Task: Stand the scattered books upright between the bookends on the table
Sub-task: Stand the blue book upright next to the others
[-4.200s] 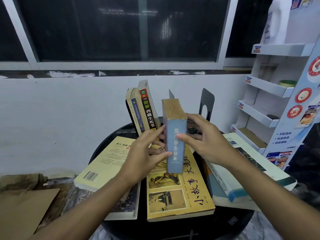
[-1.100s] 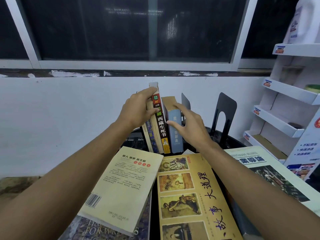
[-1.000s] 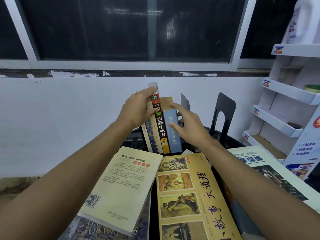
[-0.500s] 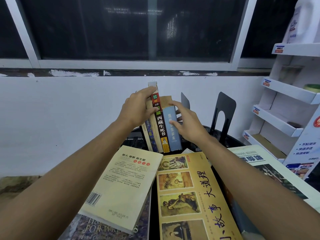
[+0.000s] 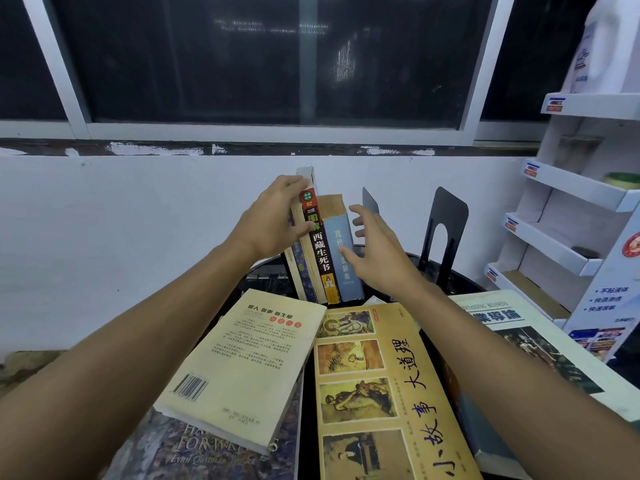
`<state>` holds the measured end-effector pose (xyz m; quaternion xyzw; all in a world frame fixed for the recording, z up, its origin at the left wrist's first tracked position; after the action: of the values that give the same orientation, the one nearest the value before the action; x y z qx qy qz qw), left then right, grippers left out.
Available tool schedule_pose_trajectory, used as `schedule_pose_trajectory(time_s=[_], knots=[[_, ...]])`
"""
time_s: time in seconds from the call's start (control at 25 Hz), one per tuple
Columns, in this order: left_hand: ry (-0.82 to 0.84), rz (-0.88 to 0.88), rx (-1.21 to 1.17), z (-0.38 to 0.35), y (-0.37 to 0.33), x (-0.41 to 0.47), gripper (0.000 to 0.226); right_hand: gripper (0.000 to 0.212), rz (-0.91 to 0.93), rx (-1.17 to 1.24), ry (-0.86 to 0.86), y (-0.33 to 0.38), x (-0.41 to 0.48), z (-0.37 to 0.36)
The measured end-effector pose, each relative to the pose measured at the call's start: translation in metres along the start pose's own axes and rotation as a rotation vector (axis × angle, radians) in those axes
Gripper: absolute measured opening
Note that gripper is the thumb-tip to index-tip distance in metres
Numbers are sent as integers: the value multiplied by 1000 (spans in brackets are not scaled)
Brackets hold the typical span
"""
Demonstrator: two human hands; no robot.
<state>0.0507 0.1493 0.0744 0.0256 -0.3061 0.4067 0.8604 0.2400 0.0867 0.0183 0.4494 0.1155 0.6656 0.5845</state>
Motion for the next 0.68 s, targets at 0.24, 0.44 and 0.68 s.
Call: schedule_pose_trajectory(time_s=[0.24,0.44,0.68], knots=[[-27,4,41,25,15,-44,67,50,47,-48,63,34,-38,-2],[241,92,132,23,43,-99,73,45,8,-136,222,45,-68,-9],[437,193,141,25,57,-152,69,39,-97,-187,382,42,-96,-25]])
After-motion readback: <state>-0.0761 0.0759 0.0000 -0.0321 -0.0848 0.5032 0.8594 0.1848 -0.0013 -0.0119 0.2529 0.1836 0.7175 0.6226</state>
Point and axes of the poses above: each hand's wrist, its own x-axis towards the middle knuckle, its own z-axis out of the back of the hand, y = z × x, the point moved 3 cm from there along x, towards the middle knuckle, and after that the axes turned 11 degrees about x, right-handed, at the moved point
